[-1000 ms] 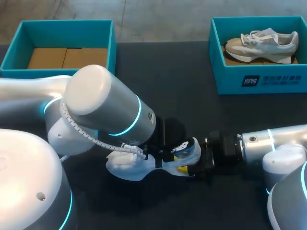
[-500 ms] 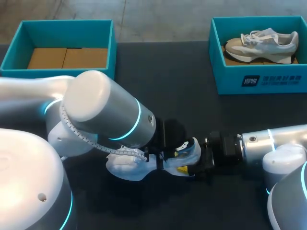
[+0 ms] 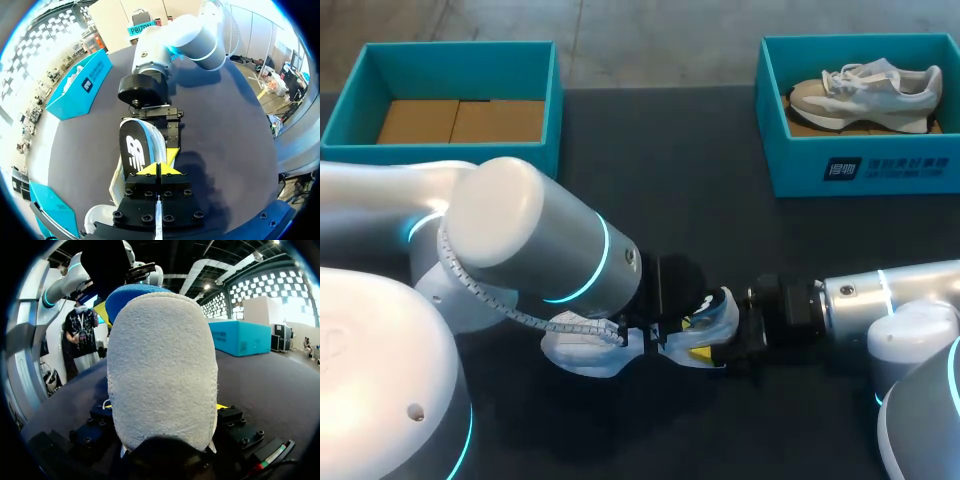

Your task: Take the shoe out of the shoebox, open the shoe tongue, remove and reinsert the insole, then place the shoe into the shoebox

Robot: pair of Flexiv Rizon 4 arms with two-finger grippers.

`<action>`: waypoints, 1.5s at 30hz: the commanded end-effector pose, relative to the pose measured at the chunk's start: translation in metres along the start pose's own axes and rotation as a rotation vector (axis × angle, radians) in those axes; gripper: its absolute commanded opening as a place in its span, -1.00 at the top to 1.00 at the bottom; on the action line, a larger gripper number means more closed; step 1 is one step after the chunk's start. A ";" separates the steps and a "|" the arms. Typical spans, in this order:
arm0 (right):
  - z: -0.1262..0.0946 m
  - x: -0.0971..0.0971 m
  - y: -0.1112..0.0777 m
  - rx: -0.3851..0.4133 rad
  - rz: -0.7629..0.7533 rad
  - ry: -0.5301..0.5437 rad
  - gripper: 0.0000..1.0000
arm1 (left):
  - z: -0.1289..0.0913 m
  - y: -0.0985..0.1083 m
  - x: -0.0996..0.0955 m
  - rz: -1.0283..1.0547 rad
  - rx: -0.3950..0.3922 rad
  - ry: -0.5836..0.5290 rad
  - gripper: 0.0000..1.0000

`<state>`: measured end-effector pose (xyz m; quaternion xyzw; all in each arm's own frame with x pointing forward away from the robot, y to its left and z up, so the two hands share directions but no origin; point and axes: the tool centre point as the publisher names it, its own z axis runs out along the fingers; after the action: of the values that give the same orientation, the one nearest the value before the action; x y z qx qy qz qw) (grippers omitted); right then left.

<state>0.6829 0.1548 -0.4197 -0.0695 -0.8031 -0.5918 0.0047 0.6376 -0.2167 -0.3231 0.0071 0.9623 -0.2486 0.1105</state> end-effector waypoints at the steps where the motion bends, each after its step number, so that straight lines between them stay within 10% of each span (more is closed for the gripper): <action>1: 0.001 0.001 0.001 0.006 0.001 -0.001 1.00 | -0.009 0.003 0.003 -0.002 0.000 -0.013 1.00; 42: 0.001 0.001 0.001 0.006 0.001 -0.001 1.00 | -0.044 -0.016 0.012 0.038 -0.030 0.065 0.99; 45: 0.001 0.001 0.001 0.006 0.001 -0.001 1.00 | -0.038 -0.014 0.013 0.032 -0.030 0.051 0.29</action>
<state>0.6829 0.1548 -0.4197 -0.0695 -0.8031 -0.5918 0.0047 0.6180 -0.2083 -0.2806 0.0303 0.9689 -0.2305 0.0843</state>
